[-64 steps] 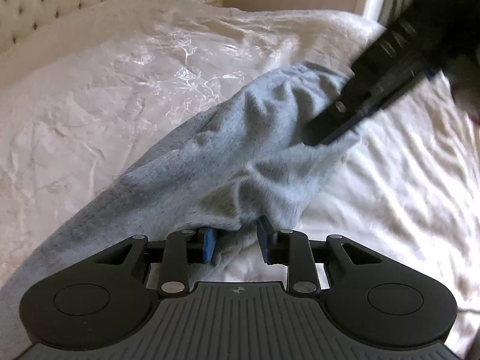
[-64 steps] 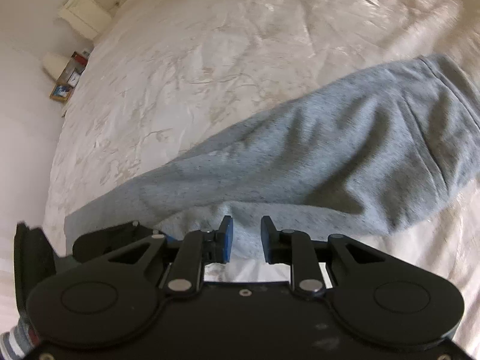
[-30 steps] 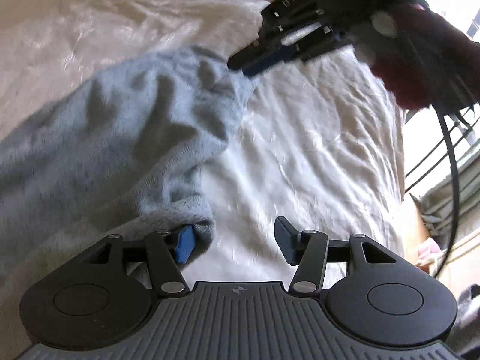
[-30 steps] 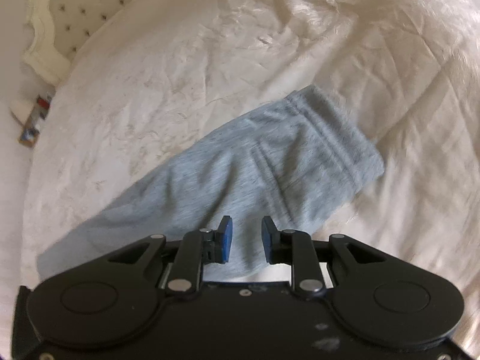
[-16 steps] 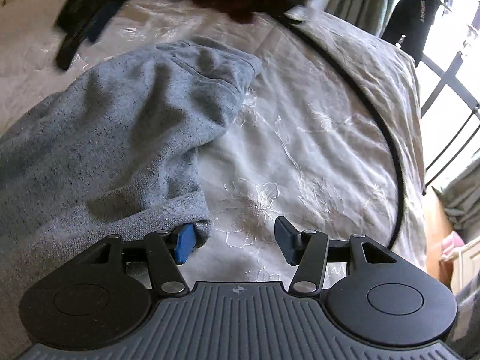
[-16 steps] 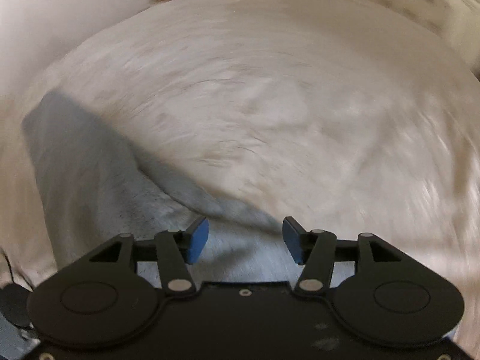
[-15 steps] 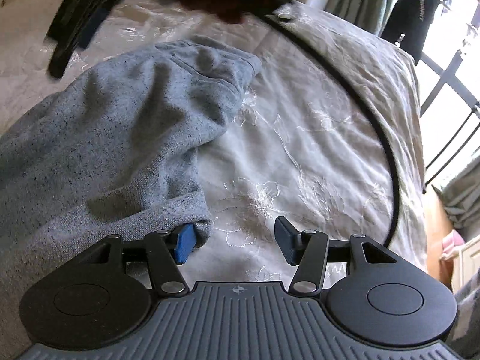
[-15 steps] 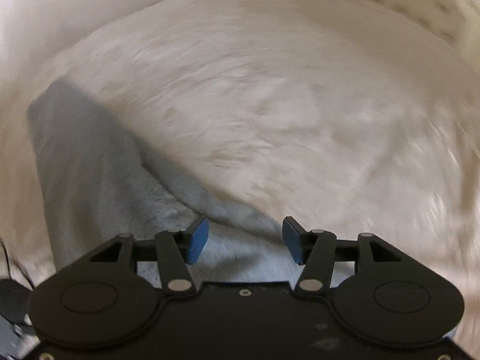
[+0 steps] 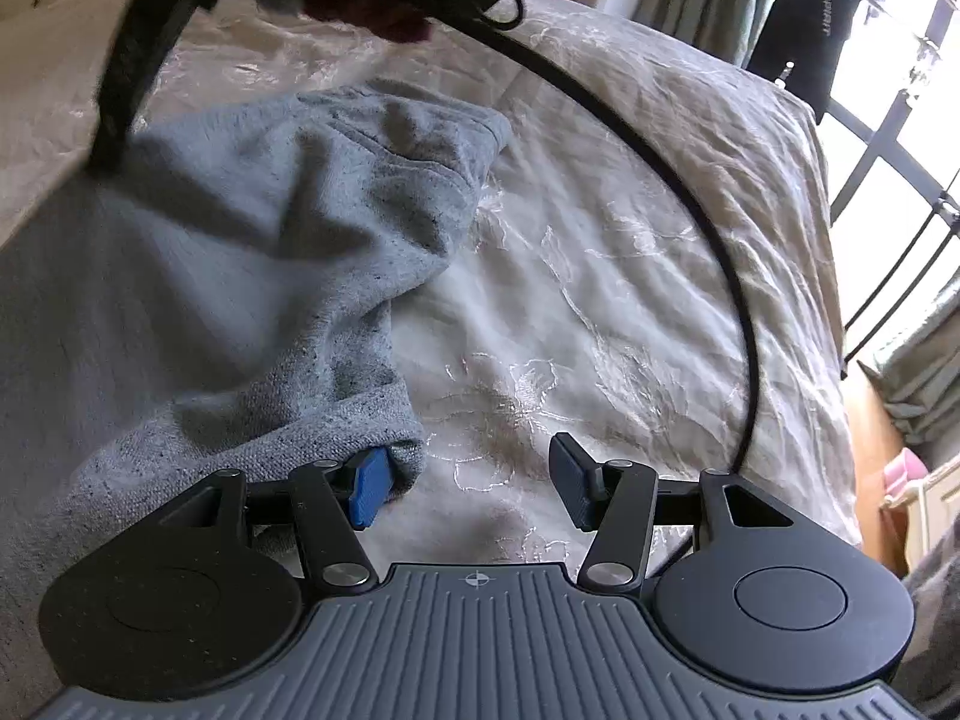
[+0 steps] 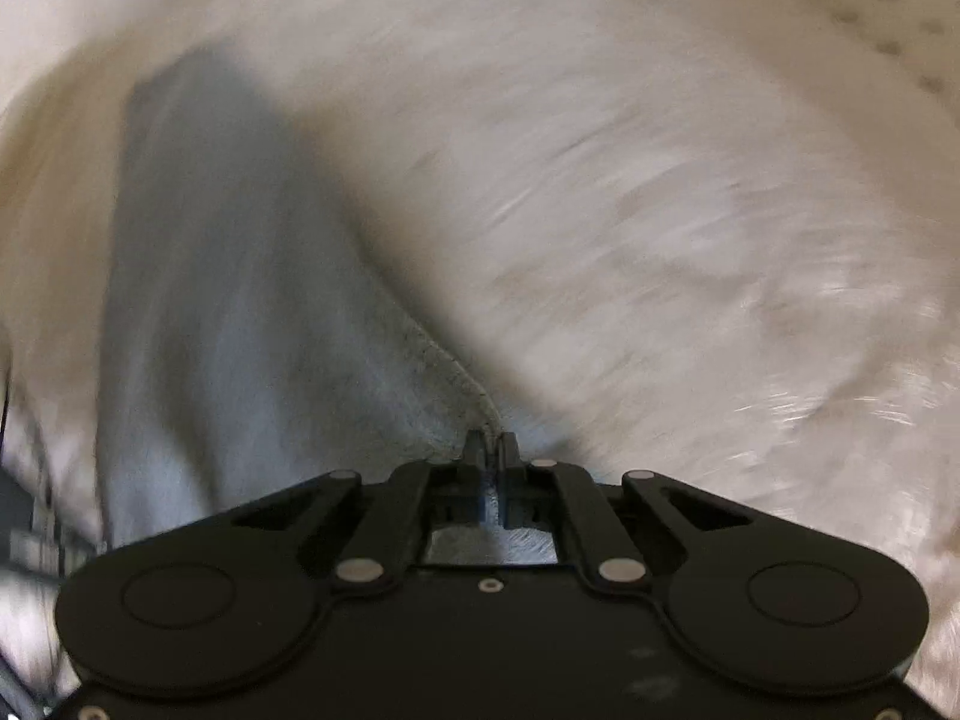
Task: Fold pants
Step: 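Lift and fold the held trouser end over with the right gripper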
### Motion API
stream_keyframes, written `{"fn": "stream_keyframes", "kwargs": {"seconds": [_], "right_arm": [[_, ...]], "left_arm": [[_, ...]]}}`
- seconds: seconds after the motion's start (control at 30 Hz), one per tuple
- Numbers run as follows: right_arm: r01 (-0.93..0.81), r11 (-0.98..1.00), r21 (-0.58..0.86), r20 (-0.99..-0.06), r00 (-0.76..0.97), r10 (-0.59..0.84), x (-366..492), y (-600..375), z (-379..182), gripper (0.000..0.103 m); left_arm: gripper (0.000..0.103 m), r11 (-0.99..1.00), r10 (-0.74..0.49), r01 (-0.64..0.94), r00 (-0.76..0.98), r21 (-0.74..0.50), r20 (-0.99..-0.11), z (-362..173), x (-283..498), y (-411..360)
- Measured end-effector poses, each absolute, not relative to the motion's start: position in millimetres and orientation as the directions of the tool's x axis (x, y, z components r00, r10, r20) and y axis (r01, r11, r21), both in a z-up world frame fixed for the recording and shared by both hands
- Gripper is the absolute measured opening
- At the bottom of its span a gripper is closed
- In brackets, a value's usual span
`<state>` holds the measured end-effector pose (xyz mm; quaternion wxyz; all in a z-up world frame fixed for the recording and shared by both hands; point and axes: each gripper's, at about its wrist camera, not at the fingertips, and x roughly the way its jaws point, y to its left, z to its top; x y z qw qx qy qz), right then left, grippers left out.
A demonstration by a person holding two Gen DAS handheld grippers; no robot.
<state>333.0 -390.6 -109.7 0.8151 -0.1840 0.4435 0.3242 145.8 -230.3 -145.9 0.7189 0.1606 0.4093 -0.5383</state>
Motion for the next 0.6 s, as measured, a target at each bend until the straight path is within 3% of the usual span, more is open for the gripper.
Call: {"fn": "stream_keyframes", "kwargs": {"seconds": [0.1, 0.23, 0.3, 0.33, 0.37, 0.4, 0.6], "right_arm": [[-0.604, 0.797, -0.002, -0.845, 0.427, 0.321, 351.1, -398.4, -119.5, 0.004], [-0.559, 0.828, 0.026, -0.907, 0.335, 0.255, 364.9, -388.4, -163.2, 0.006], [-0.519, 0.854, 0.039, -0.896, 0.361, 0.260, 364.6, -390.1, -161.8, 0.014], [-0.485, 0.872, 0.064, -0.880, 0.385, 0.278, 363.2, -397.0, -155.0, 0.026], [-0.448, 0.889, 0.092, -0.862, 0.412, 0.296, 362.7, -405.6, -146.6, 0.044], [-0.398, 0.910, 0.114, -0.839, 0.452, 0.303, 358.3, -418.8, -135.3, 0.050], [-0.090, 0.979, 0.181, -0.797, 0.569, 0.199, 305.2, -516.7, -95.8, 0.054]], "left_arm": [[0.053, 0.379, -0.640, 0.900, 0.089, -0.213, -0.763, -147.2, 144.6, -229.9], [0.053, 0.384, -0.617, 0.897, 0.074, -0.218, -0.783, -145.8, 143.3, -230.6], [0.053, 0.369, -0.605, 0.899, 0.038, -0.237, -0.796, -143.7, 139.3, -226.3], [0.053, 0.354, -0.599, 0.900, 0.009, -0.254, -0.801, -143.1, 136.7, -224.0], [0.053, 0.342, -0.591, 0.903, -0.009, -0.261, -0.807, -142.1, 133.2, -221.1], [0.053, 0.334, -0.583, 0.907, -0.015, -0.256, -0.812, -140.2, 129.8, -217.9], [0.053, 0.377, -0.645, 0.896, 0.072, -0.235, -0.761, -97.4, 144.3, -194.0]]}}
